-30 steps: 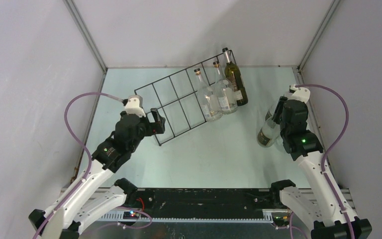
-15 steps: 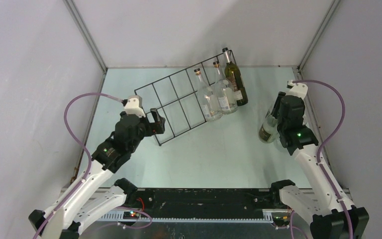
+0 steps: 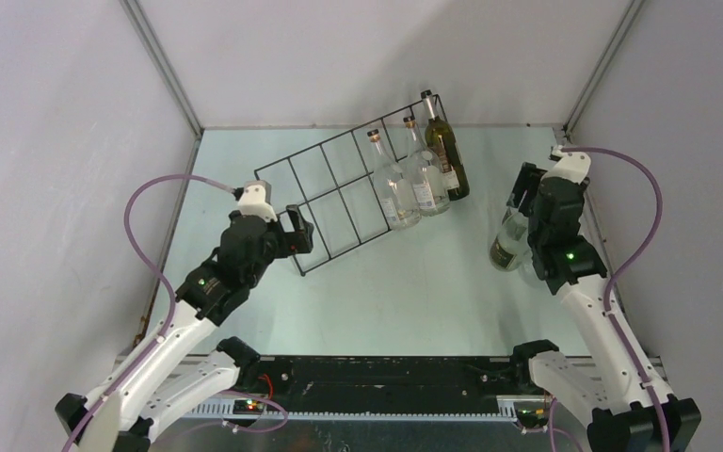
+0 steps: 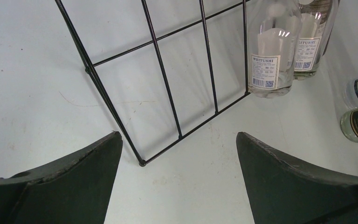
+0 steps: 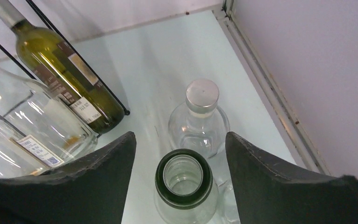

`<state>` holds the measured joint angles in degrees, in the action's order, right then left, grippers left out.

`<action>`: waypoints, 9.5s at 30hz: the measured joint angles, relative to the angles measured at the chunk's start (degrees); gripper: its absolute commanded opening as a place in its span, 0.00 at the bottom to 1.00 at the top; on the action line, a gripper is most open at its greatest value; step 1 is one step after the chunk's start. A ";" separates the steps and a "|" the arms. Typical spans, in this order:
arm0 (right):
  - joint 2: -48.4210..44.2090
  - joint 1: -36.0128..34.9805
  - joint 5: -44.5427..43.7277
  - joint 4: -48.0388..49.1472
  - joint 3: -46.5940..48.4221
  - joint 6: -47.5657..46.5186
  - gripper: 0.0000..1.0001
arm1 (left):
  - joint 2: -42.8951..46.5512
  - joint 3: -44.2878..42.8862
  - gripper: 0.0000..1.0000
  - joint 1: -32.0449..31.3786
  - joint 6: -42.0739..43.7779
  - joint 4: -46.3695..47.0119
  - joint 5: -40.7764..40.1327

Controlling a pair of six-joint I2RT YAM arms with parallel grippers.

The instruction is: Take the wine bottle off the wine rack

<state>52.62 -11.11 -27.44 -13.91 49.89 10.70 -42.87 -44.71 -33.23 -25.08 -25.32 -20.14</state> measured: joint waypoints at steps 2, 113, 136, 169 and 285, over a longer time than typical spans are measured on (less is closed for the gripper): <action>-0.81 0.00 0.02 0.20 0.26 -0.07 0.79 | -0.20 0.00 1.00 0.00 0.00 0.02 0.00; -14.58 -0.72 41.16 -45.31 35.17 6.60 0.81 | -68.19 -48.50 0.00 -1.38 0.42 20.81 12.50; -15.15 -0.72 41.05 -44.17 28.30 6.21 0.81 | -53.72 -32.20 0.00 -16.83 15.78 26.49 1.95; -12.81 -18.88 40.72 -36.22 20.85 3.52 0.80 | -32.44 -10.38 0.06 -25.05 11.85 22.67 -5.79; 23.02 -20.17 6.49 -1.68 10.27 0.85 0.01 | 15.13 -0.66 0.97 5.05 3.63 -15.10 -6.67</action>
<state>75.64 -31.29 -20.95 -15.59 60.16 11.55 -27.75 -45.36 -28.18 -21.45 -40.42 -26.81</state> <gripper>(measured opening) 0.391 0.972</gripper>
